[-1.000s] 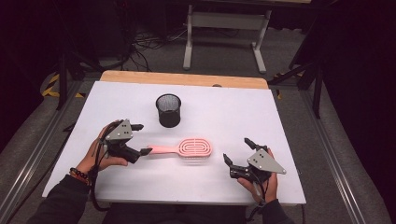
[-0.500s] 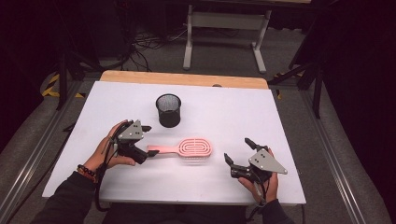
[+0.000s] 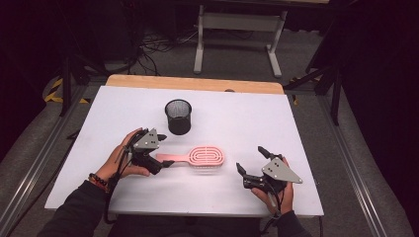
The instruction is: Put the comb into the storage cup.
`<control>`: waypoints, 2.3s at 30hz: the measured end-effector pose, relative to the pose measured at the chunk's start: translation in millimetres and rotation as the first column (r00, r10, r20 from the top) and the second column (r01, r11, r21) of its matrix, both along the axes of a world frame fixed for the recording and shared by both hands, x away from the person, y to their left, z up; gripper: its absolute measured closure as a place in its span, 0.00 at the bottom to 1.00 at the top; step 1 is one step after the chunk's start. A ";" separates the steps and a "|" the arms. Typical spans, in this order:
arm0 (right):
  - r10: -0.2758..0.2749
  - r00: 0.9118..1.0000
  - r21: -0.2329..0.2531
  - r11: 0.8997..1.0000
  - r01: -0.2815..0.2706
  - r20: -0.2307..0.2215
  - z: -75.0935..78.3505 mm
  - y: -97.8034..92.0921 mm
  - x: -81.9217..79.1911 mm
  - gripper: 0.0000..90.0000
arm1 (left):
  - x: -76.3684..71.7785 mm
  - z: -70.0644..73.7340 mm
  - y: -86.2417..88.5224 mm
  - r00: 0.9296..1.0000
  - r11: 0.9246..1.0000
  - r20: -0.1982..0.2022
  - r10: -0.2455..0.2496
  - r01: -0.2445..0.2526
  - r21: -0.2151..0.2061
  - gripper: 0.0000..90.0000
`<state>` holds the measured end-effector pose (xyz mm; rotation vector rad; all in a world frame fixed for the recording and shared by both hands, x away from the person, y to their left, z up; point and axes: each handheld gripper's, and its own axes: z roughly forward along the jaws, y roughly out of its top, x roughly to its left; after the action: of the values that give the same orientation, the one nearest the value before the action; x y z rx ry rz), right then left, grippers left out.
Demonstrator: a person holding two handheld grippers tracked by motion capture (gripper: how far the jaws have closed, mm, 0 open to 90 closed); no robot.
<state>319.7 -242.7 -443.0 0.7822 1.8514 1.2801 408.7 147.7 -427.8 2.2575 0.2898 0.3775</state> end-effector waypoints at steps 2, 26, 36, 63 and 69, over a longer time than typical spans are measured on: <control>0.001 1.000 0.000 1.000 -0.001 -0.002 -0.5 0.0 0.4 0.14 | -0.1 -1.0 -1.8 1.000 1.000 0.003 0.001 -0.001 0.010 0.13; 0.007 1.000 -0.012 1.000 -0.007 -0.005 -1.5 1.4 0.2 0.15 | 12.9 -20.4 13.8 0.980 0.982 -0.083 0.181 -0.185 -0.042 1.00; 0.013 1.000 -0.018 1.000 -0.013 -0.014 -3.3 2.7 0.9 0.15 | 17.3 -33.1 8.3 0.973 0.981 -0.122 0.194 -0.189 0.046 1.00; 0.019 0.999 -0.042 0.999 -0.021 -0.034 -5.6 6.9 1.6 0.16 | -20.2 -41.5 0.2 0.980 0.990 -0.191 0.058 -0.032 0.136 1.00; 0.023 0.999 -0.046 0.999 -0.025 -0.040 -6.7 8.5 2.0 0.16 | -26.2 -42.5 0.2 0.979 0.993 -0.204 0.024 0.001 0.120 0.99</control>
<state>321.7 -234.2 -449.7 0.7681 1.9208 1.2400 382.5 148.0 -470.3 2.4180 0.3962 0.1704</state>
